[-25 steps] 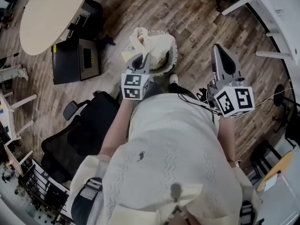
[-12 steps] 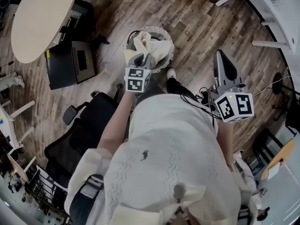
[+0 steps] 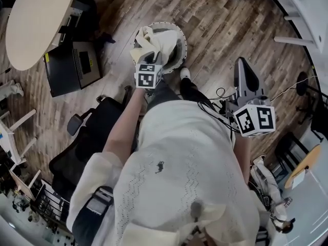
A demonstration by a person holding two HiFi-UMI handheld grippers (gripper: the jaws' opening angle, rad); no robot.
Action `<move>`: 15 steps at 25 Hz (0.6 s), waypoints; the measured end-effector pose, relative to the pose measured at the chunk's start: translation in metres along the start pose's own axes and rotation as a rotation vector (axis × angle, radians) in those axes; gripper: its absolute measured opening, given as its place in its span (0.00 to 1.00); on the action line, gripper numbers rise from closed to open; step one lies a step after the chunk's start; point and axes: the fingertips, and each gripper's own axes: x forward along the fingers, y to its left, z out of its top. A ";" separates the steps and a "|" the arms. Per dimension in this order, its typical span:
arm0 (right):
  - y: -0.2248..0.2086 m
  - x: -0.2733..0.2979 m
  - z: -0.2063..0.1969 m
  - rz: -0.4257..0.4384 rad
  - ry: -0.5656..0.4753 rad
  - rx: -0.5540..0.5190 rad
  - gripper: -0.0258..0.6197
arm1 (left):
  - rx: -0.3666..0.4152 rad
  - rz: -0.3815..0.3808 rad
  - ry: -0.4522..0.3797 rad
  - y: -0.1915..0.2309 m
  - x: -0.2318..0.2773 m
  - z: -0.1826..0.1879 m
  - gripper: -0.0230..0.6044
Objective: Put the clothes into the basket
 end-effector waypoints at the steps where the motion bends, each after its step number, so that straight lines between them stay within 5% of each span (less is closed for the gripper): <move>1: 0.000 0.000 -0.002 -0.004 0.002 0.003 0.05 | -0.002 0.003 0.012 0.003 0.005 -0.003 0.11; 15: -0.013 0.008 -0.042 -0.013 0.064 0.047 0.05 | -0.038 0.006 0.172 0.017 0.073 -0.051 0.11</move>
